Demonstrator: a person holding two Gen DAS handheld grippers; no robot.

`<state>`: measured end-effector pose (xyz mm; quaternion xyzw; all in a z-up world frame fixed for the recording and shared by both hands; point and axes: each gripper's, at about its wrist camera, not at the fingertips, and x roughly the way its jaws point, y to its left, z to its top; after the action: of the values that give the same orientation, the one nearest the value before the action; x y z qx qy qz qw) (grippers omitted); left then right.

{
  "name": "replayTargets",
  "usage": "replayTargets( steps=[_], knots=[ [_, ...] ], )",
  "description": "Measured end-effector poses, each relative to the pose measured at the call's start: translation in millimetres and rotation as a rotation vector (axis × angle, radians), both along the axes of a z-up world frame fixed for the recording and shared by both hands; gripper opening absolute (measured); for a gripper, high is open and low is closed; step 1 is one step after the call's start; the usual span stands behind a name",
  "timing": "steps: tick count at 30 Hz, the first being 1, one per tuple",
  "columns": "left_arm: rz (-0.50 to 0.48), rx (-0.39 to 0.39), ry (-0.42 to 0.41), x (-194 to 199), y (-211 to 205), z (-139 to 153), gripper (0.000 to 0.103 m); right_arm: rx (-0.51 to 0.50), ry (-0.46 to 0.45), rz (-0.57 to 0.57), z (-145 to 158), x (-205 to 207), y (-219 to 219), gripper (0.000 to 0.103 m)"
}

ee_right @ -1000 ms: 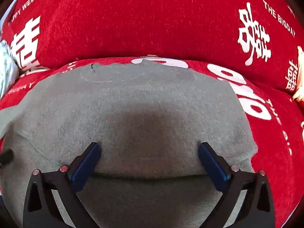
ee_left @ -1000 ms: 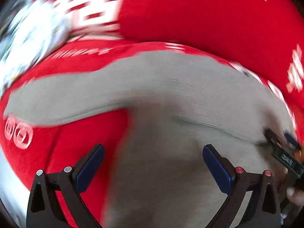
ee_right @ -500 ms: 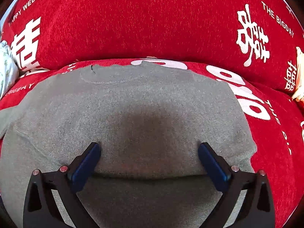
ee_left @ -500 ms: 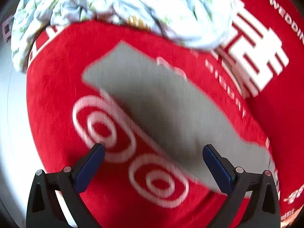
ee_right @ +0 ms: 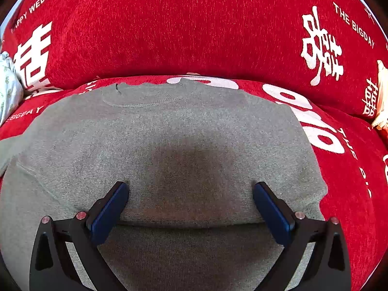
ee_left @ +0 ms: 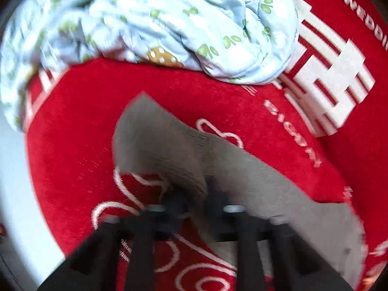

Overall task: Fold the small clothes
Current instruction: 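Grasp the sleeve cuff with the left tool and lay it across the body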

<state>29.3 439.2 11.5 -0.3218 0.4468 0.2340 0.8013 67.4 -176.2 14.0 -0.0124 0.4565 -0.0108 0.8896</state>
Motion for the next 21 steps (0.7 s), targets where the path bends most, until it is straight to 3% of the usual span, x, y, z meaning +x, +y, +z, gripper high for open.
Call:
replayTargets(
  steps=[3, 7, 14, 21],
  knots=[
    [0.014, -0.006, -0.011, -4, 3, 8, 0.013, 0.004, -0.001, -0.001, 0, 1, -1, 0.103],
    [-0.018, 0.092, -0.032, 1, -17, 34, 0.013, 0.006, -0.002, -0.002, 0, 1, -1, 0.103],
    [-0.136, 0.151, -0.092, 15, -68, 78, 0.013, 0.015, -0.006, -0.005, 0, 1, -1, 0.103],
    [-0.273, 0.161, -0.089, 39, -135, 95, 0.012, 0.023, -0.009, -0.008, 0, 1, 0, 0.102]
  ],
)
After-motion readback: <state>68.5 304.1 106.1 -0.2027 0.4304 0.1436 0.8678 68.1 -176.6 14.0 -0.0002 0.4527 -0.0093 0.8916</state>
